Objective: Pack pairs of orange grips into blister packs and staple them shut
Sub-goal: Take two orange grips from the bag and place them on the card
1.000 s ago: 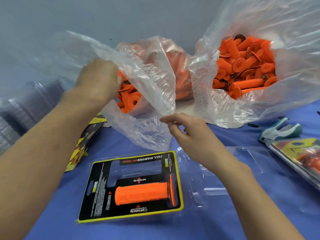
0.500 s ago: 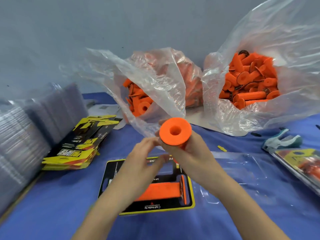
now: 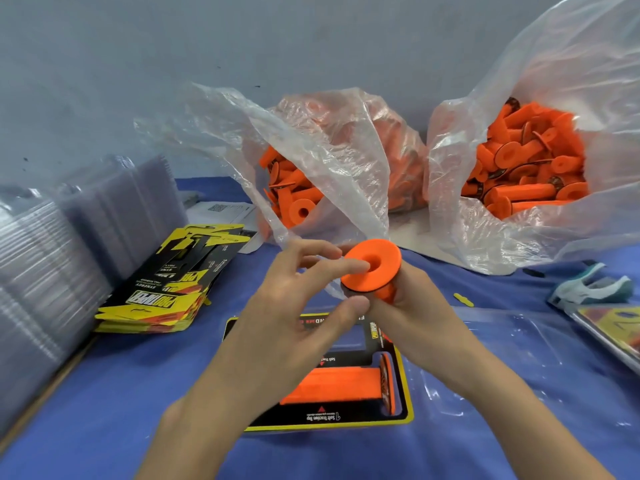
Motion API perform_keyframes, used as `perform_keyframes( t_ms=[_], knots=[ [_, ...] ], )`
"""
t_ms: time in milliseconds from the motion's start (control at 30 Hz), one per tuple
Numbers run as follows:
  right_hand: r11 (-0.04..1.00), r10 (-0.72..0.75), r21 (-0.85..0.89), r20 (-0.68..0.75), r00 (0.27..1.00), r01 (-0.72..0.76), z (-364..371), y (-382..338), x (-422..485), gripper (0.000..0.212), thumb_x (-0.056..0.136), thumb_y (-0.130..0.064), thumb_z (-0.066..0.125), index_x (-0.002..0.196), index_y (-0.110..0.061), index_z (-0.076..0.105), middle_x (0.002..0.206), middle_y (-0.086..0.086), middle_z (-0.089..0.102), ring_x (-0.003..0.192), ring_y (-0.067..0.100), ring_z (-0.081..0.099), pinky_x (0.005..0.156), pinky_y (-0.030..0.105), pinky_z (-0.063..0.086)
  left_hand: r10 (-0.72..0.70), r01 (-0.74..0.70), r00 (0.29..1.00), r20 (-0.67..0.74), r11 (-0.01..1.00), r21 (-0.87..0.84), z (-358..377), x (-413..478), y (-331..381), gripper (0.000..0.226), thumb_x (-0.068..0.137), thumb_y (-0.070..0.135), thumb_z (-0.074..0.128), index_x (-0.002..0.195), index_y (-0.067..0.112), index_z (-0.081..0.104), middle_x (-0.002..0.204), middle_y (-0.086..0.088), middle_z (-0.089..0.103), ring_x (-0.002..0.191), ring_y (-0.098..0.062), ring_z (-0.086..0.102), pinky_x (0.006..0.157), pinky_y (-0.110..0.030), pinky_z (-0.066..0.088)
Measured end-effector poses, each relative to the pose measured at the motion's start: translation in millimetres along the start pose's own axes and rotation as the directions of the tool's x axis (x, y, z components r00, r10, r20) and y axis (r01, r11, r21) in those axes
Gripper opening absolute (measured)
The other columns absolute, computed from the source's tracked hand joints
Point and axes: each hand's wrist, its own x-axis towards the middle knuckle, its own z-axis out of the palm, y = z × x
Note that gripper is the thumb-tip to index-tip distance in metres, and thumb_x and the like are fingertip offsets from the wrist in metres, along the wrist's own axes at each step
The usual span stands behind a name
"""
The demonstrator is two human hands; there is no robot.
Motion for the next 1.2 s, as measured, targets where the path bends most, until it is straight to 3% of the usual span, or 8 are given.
perform_keyframes(
  t_ms=[167,367,533,700,833,1000,1133,1200],
  knots=[
    [0.997,0.035,-0.07,0.073,0.997,-0.029,-1.0,0.0,-0.8,0.021,0.091,-0.028,0.06,0.112,-0.032,0.061,0.101,0.012,0.069,0.092,0.039,0.062,0.077,0.056,0.052,0.006,-0.005,1.0,-0.014,0.997,0.081,-1.0,-1.6,-3.4,0.029,0.091,0.046,0.061,0.117,0.036,0.067,0.115,0.014,0.052,0.113,-0.008,0.055,0.086,-0.019,0.045],
    [0.981,0.039,-0.191,0.091,0.995,-0.021,1.9,-0.9,-2.3,0.022,0.093,-0.031,0.062,0.113,-0.037,0.056,0.116,0.0,0.066,0.097,0.021,0.064,0.082,0.038,0.052,0.003,-0.002,0.998,-0.065,1.0,0.022,-6.5,-4.3,-4.3,0.022,0.084,0.034,0.071,0.105,0.027,0.074,0.104,0.016,0.063,0.101,-0.004,0.062,0.085,-0.021,0.049],
    [0.928,0.011,-0.37,0.138,0.99,0.042,8.2,-8.6,2.6,0.014,0.09,-0.033,0.06,0.101,-0.034,0.052,0.106,-0.005,0.066,0.072,0.01,0.06,0.069,0.039,0.052,-0.035,0.036,0.999,-0.012,0.997,0.069,-13.1,-10.9,-7.3,0.02,0.086,0.04,0.071,0.102,0.029,0.068,0.107,0.018,0.061,0.106,-0.006,0.059,0.084,-0.013,0.041],
    [0.804,-0.063,-0.579,0.145,0.987,0.136,27.4,-13.4,8.9,0.062,0.093,-0.034,0.06,0.148,-0.023,0.034,0.132,-0.004,0.057,0.114,0.02,0.054,0.088,0.036,0.045,-0.124,0.145,0.981,-0.151,0.979,0.142,-10.9,-19.8,-14.0,0.014,0.087,0.037,0.069,0.088,0.026,0.061,0.092,0.014,0.055,0.087,-0.002,0.057,0.071,-0.011,0.041],
    [0.767,-0.042,-0.618,0.217,0.975,0.171,30.4,-6.1,7.2,0.06,0.094,-0.051,0.049,0.149,-0.037,0.032,0.126,-0.019,0.051,0.11,0.01,0.051,0.081,0.028,0.038,-0.361,0.4,0.885,-0.295,0.913,0.081,-22.1,-29.3,-34.8,0.016,0.091,0.037,0.064,0.078,0.028,0.065,0.076,0.01,0.063,0.073,-0.002,0.062,0.063,-0.011,0.042],
    [0.848,0.079,-0.527,0.24,0.968,0.061,17.3,11.7,2.4,0.04,0.094,-0.047,0.056,0.133,-0.041,0.052,0.107,-0.025,0.051,0.088,-0.011,0.049,0.075,0.011,0.034,-0.644,0.646,0.744,-0.177,0.761,-0.053,-23.3,-46.9,-56.3,0.033,0.091,0.045,0.06,0.069,0.023,0.07,0.067,0.011,0.071,0.065,-0.009,0.067,0.069,-0.036,0.054],
    [0.836,0.127,-0.548,0.251,0.96,0.033,8.7,20.0,0.1,0.034,0.094,-0.045,0.058,0.129,-0.042,0.055,0.101,-0.03,0.05,0.087,-0.019,0.048,0.074,0.006,0.037,-0.714,0.707,0.7,0.003,0.693,-0.138,-20.0,-49.2,-61.9,0.025,0.091,0.043,0.065,0.074,0.026,0.074,0.069,0.008,0.073,0.06,-0.006,0.068,0.059,-0.018,0.051],
    [0.825,0.131,-0.564,0.239,0.962,0.028,6.7,23.0,-0.2,0.035,0.094,-0.045,0.057,0.129,-0.042,0.055,0.1,-0.03,0.049,0.086,-0.02,0.047,0.074,0.006,0.036,-0.728,0.725,0.682,0.07,0.661,-0.191,-21.9,-48.6,-64.5,0.024,0.088,0.047,0.065,0.081,0.027,0.076,0.074,0.005,0.075,0.064,-0.01,0.071,0.064,-0.021,0.055]
  ],
)
